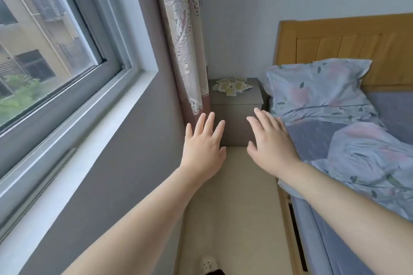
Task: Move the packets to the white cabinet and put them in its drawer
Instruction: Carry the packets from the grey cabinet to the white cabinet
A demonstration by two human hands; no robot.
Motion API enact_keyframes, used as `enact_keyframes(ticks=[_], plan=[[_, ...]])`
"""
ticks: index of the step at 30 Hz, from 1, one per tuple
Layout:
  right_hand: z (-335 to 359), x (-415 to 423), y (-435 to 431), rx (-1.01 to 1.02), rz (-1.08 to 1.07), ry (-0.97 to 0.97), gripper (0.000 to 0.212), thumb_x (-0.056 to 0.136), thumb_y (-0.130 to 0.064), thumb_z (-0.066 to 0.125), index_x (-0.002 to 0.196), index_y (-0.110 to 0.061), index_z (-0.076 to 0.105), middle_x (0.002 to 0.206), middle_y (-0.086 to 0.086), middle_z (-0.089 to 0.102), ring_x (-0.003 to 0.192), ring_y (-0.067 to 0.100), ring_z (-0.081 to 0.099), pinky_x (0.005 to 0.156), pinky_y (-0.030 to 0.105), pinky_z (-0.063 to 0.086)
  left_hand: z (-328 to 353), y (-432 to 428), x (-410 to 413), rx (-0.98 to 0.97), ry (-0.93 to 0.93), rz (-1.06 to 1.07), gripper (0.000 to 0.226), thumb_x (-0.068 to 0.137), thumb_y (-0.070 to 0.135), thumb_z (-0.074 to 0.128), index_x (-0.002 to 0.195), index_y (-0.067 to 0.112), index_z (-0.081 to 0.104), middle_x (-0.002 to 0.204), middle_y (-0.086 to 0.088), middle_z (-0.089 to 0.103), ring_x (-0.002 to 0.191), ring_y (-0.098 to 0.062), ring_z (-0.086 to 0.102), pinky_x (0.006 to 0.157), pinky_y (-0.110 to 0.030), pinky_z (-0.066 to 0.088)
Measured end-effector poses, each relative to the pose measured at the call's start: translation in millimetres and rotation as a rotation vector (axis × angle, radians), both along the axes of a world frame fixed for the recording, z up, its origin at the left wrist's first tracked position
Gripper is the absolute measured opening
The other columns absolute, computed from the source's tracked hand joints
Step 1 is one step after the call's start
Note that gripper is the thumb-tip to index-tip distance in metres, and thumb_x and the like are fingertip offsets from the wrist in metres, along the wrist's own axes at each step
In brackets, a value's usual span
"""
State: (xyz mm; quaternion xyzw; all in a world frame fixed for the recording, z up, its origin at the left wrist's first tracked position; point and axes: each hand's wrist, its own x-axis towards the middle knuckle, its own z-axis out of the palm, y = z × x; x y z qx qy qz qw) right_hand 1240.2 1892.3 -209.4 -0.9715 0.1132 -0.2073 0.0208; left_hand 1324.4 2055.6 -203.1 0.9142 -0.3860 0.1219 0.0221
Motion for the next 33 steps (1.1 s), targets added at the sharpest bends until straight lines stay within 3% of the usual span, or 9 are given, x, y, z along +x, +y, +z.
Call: enact_keyframes(ticks=[6,14,20,24,30,33], plan=[[10,163,-68,0.037,-0.109,0.058,0.058,0.089,-0.025,0.05,0.144,-0.013,0.033,0.157,0.009,0.019,0.144,0.025,0.017,0.118,0.046,0.013,7,-93,182,-0.004,0.013,-0.107,0.065,0.093,0.039,0.045,0.15,0.018,0.022,0.16,-0.01,0.009,0.147,-0.03,0.004,0.114,-0.052,0.014],[1,300,-213,0.025,-0.255,0.094,0.059,0.078,-0.019,0.063,0.134,-0.007,0.049,0.146,0.015,0.04,0.134,0.032,0.038,0.11,0.052,0.031,-14,-250,341,0.014,0.064,-0.223,0.067,0.092,0.039,0.047,0.15,0.018,0.021,0.16,-0.009,0.009,0.147,-0.029,0.004,0.114,-0.053,0.014],[-38,421,-358,0.061,-0.265,0.122,0.058,0.082,-0.019,0.059,0.137,-0.007,0.045,0.15,0.014,0.035,0.138,0.029,0.032,0.114,0.049,0.023,-54,-372,464,0.075,0.061,-0.181,0.063,0.095,0.04,0.042,0.15,0.019,0.019,0.16,-0.008,0.006,0.148,-0.028,0.001,0.115,-0.052,0.011],[-56,512,-441,0.11,-0.221,0.24,0.061,0.086,-0.023,0.054,0.143,-0.009,0.035,0.154,0.012,0.026,0.142,0.027,0.023,0.117,0.045,0.018,-69,-441,548,0.121,0.14,-0.092,0.061,0.097,0.04,0.038,0.15,0.016,0.019,0.161,-0.007,0.004,0.148,-0.028,0.0,0.116,-0.051,0.01],[-87,641,-516,0.134,-0.12,0.356,0.064,0.085,-0.023,0.057,0.143,-0.006,0.034,0.153,0.014,0.025,0.141,0.03,0.024,0.116,0.045,0.02,-106,-506,655,0.097,0.29,0.008,0.068,0.096,0.039,0.043,0.152,0.018,0.011,0.161,-0.007,0.004,0.148,-0.026,0.001,0.116,-0.049,0.013],[-121,702,-541,0.139,-0.1,0.425,0.064,0.081,-0.023,0.06,0.138,-0.002,0.039,0.145,0.019,0.036,0.133,0.035,0.035,0.11,0.047,0.029,-142,-534,713,0.079,0.401,0.048,0.07,0.095,0.038,0.047,0.152,0.019,0.012,0.161,-0.006,0.004,0.148,-0.027,0.001,0.116,-0.05,0.013]])
